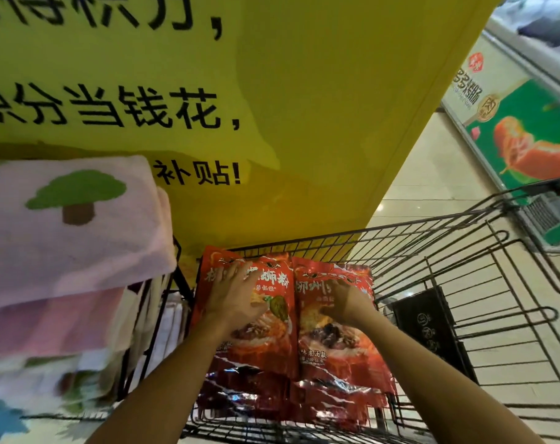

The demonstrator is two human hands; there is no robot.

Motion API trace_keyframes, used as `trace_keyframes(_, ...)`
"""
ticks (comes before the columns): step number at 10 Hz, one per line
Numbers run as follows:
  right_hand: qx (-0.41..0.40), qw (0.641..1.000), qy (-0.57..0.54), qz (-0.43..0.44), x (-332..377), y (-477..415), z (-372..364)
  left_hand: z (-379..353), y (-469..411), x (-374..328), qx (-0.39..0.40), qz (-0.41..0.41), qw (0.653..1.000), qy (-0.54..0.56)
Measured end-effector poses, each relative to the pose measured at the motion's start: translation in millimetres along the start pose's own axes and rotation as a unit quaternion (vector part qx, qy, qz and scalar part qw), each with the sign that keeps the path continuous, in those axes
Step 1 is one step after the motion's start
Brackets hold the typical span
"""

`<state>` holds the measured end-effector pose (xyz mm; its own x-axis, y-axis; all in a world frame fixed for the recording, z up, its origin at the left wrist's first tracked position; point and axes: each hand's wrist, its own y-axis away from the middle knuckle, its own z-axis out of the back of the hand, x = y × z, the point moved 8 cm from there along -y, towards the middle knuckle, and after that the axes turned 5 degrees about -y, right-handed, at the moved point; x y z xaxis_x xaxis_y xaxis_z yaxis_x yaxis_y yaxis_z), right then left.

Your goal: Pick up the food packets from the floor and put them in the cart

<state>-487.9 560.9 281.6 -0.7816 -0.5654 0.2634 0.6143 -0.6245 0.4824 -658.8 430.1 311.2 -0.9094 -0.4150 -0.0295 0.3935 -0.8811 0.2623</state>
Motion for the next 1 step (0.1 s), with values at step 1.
trace_keyframes(1,-0.039,0.999,0.002,0.018,4.1,2.0,17.6,20.2,-9.4,-18.7,0.001,-0.022,1.000,-0.012)
